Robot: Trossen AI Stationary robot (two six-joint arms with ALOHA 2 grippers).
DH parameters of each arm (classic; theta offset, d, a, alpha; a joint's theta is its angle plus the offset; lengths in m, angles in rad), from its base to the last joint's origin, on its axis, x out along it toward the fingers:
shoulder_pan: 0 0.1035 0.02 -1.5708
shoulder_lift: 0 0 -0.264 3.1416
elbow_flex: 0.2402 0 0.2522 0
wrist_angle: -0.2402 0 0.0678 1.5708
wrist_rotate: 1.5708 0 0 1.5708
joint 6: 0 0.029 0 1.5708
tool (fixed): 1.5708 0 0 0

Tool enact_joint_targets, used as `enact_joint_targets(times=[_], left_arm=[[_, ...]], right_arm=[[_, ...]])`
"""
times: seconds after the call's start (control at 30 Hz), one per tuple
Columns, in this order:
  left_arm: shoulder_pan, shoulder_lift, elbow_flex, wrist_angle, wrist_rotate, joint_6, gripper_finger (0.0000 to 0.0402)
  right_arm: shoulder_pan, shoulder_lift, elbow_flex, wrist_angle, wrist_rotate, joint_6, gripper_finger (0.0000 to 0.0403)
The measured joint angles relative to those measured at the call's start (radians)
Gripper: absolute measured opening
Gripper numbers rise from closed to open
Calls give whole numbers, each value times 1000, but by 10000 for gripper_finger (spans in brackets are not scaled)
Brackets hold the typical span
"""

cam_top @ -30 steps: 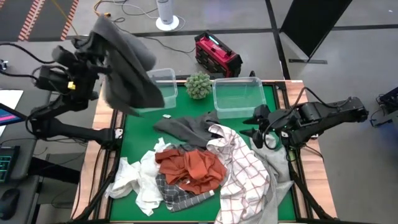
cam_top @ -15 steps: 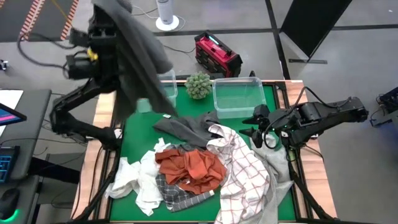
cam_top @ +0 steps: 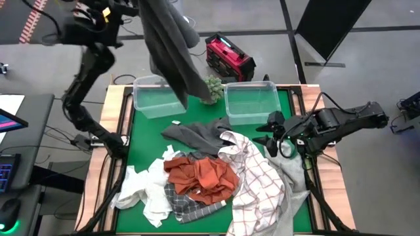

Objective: Sort towels by color in basket
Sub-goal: Put the dark gray towel into the left transparent bin

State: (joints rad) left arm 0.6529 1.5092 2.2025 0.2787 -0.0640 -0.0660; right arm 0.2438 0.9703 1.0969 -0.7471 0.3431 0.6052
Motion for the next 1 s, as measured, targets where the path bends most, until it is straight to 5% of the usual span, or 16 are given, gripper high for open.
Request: enact_joint_targets(times=[0.43, 0.73, 1.0], left_arm=[[-1, -134, 16, -838, -152, 221, 2], [-1, -72, 17, -861, -318, 229, 2], [-3, -44, 12, -1269, -506, 191, 2]], right_arm=[[-26, 0, 0, 1, 0, -31, 269], [-37, 0, 0, 1, -1, -32, 269], [-37, 0, 0, 1, -1, -31, 269]])
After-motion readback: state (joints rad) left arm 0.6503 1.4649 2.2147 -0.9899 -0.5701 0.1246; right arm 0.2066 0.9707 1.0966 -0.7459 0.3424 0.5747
